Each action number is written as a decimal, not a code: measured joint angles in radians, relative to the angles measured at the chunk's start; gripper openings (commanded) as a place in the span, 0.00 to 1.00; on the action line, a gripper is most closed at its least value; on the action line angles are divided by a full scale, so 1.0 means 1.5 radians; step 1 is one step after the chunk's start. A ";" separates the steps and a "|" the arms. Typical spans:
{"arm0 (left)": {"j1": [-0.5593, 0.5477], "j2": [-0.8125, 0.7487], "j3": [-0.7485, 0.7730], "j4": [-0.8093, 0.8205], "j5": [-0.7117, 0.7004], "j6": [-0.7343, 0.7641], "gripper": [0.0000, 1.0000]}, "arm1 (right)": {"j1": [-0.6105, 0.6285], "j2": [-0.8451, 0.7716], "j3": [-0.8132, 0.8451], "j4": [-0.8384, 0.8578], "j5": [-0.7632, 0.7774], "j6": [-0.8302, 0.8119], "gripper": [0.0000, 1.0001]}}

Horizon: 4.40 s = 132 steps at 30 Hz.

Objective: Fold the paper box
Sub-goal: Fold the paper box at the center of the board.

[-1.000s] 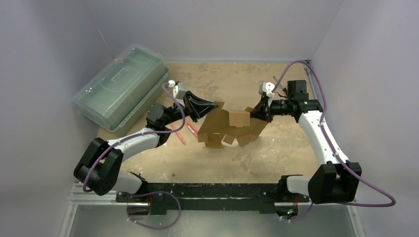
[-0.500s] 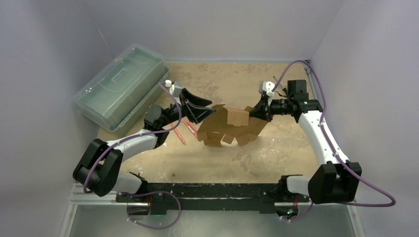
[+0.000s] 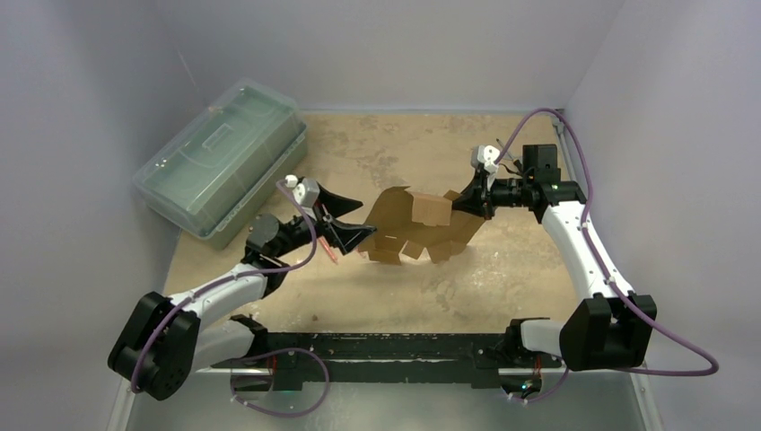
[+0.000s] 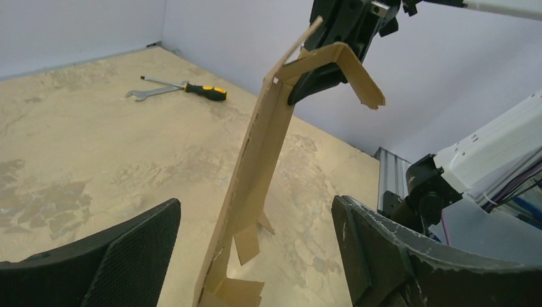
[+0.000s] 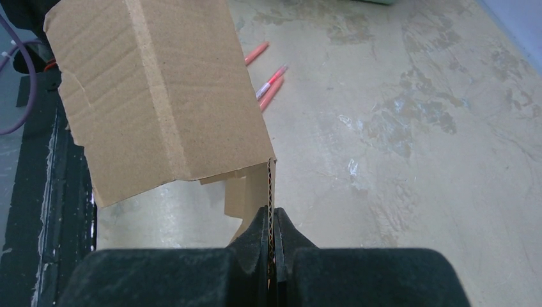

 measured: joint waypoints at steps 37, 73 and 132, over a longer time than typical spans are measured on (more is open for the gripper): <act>-0.068 0.149 0.087 -0.102 -0.111 -0.009 0.00 | -0.071 -0.004 -0.002 0.065 -0.025 0.130 0.90; -0.057 -0.027 0.064 -0.012 -0.040 -0.092 0.00 | -0.195 0.012 -0.304 0.966 -0.130 0.934 0.99; -0.057 -0.093 0.300 -0.536 -0.153 0.454 0.91 | -0.127 0.016 0.251 -0.198 0.223 -0.012 0.00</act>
